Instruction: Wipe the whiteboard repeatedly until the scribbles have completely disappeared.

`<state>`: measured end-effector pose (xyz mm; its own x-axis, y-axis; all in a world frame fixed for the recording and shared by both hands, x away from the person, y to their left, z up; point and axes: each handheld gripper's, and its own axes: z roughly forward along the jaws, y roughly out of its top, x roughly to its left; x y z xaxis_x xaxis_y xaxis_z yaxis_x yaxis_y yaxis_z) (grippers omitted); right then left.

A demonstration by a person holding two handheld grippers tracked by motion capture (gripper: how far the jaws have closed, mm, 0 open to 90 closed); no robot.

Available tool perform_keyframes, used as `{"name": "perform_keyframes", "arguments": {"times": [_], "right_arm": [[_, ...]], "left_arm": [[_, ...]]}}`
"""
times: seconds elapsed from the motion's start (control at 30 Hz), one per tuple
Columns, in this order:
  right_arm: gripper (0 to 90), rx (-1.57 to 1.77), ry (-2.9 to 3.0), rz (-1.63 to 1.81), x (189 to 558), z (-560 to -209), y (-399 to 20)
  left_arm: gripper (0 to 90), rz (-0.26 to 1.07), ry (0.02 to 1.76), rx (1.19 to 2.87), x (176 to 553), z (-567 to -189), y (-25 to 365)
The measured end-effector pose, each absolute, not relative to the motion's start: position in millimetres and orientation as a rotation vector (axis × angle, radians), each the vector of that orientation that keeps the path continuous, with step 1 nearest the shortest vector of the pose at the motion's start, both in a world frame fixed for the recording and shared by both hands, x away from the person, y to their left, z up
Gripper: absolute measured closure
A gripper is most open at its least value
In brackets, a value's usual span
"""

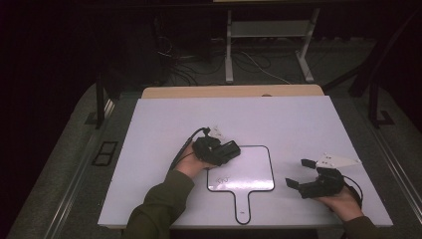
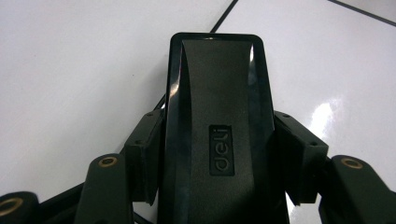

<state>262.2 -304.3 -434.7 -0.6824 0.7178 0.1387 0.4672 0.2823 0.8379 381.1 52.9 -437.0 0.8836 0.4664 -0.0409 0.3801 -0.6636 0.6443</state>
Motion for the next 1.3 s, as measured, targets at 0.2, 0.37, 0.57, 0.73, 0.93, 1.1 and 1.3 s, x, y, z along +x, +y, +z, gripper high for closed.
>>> {"name": "perform_keyframes", "arguments": {"times": [0.2, 0.37, 0.57, 0.73, 0.93, 1.1, 1.3], "right_arm": [[3.4, 1.088, 2.288, 1.353, 262, -435, -304], [3.4, 1.091, 2.290, 1.349, 262, -435, -304], [3.4, 1.087, 2.286, 1.351, 262, -435, -304], [3.4, 1.087, 2.288, 1.349, 262, -435, -304], [3.4, 1.088, 2.286, 1.351, 262, -434, -304], [3.4, 1.087, 2.287, 1.348, 261, -434, -304], [3.4, 1.089, 2.286, 1.352, 261, -434, -304]], "left_arm": [[39.5, 0.151, 0.580, 2.373, 367, -437, 52], [39.5, 0.146, 0.541, 2.385, 353, -437, 52], [39.5, 0.138, 0.507, 2.405, 335, -436, 52], [39.5, 0.118, 0.468, 2.410, 321, -436, 52], [39.5, 0.094, 0.448, 2.409, 311, -436, 53], [39.5, 0.119, 0.479, 2.395, 324, -437, 56], [39.5, 0.147, 0.527, 2.366, 342, -438, 64]]}}
